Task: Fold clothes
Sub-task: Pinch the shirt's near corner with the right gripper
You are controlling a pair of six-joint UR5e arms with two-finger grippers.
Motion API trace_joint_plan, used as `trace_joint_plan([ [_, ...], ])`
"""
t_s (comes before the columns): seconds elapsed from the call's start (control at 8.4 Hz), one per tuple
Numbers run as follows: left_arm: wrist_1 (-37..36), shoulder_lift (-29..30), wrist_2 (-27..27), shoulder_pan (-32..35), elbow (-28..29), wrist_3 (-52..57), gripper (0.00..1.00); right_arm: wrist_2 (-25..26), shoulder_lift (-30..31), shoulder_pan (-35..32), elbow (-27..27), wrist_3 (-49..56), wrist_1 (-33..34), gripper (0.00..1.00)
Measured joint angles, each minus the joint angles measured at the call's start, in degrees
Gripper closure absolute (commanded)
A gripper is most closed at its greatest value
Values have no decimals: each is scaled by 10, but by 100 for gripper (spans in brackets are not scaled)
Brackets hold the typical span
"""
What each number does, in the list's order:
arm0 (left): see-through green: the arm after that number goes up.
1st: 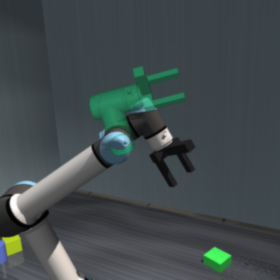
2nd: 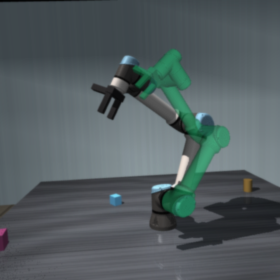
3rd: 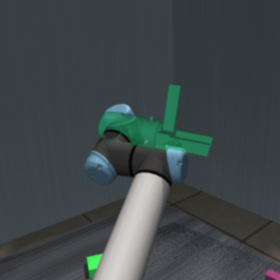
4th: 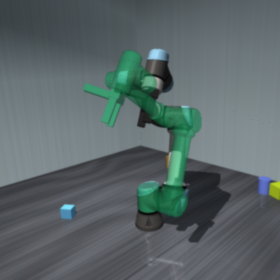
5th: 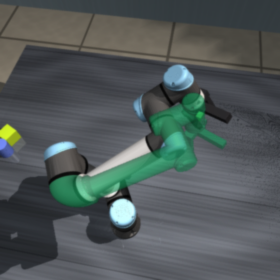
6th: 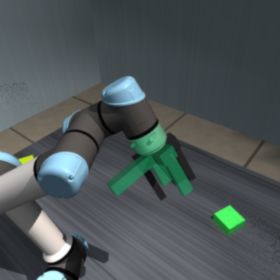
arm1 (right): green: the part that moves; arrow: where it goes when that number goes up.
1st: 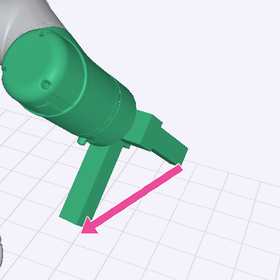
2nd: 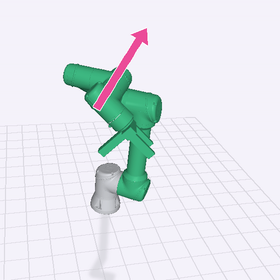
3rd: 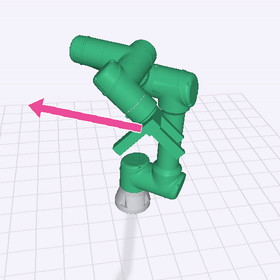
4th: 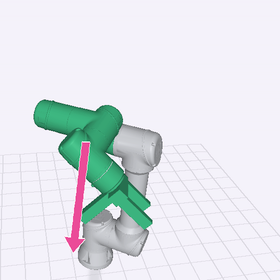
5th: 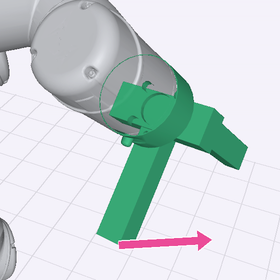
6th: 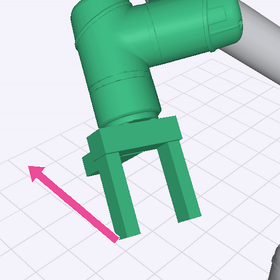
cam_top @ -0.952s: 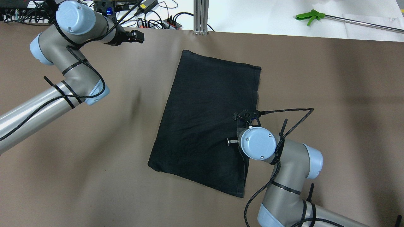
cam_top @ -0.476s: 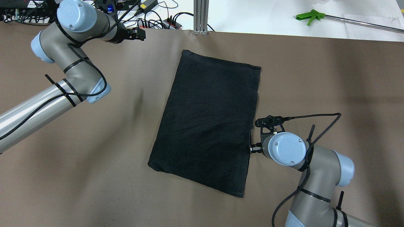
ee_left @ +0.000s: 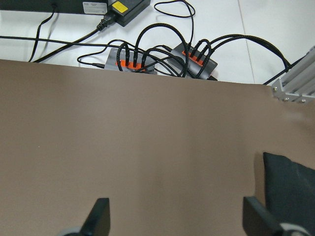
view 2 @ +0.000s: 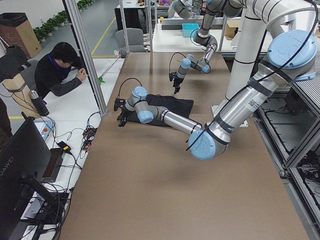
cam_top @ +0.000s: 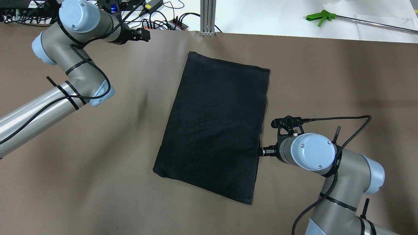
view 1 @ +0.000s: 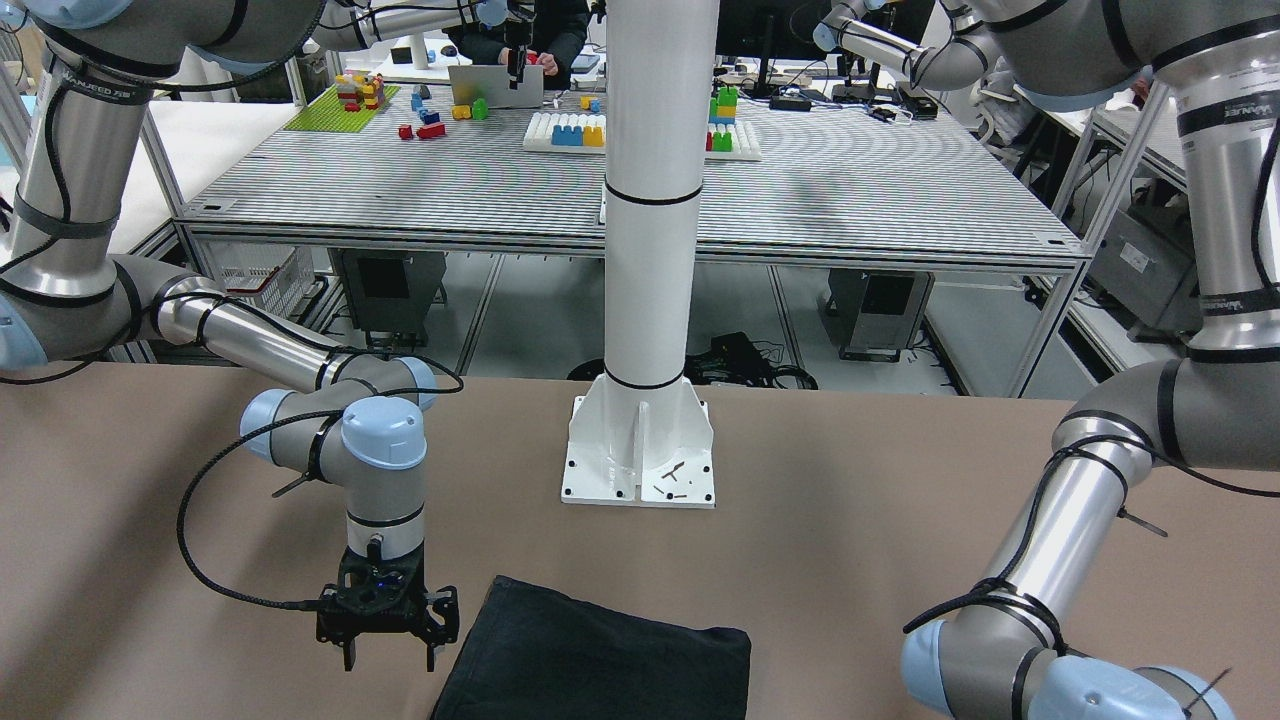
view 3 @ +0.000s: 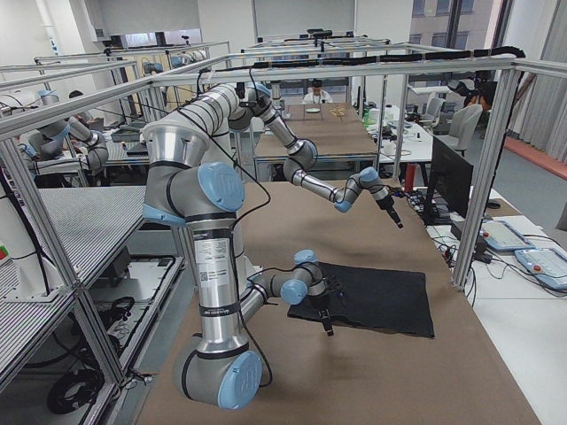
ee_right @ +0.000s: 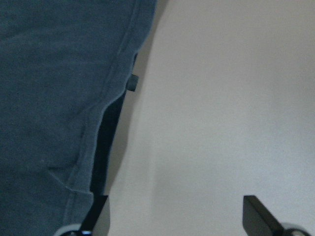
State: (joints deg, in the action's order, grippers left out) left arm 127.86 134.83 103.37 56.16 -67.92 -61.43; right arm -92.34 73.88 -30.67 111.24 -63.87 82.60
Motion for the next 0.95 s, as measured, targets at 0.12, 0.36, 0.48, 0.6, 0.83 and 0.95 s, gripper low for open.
trace_joint_plan([
  [0.12, 0, 1, 0, 0, 0, -1, 5, -7, -19, -5, 4, -35, -16, 5],
  [0.36, 0, 8, 1, 0, 0, -3, 5, -15, -30, -1, 0, -158, -136, 5],
  [0.48, 0, 11, 0, 0, 0, -3, 5, -13, -24, 19, -16, -244, -208, 5],
  [0.6, 0, 12, 0, 0, 0, -3, 5, -3, -13, 46, -37, -324, -280, 5],
  [0.83, 0, 13, 0, 0, 0, -3, 5, 27, 20, 88, -66, -397, -378, 5],
  [0.95, 0, 13, 0, 0, 1, -2, 5, 34, 27, 103, -71, -407, -393, 5],
])
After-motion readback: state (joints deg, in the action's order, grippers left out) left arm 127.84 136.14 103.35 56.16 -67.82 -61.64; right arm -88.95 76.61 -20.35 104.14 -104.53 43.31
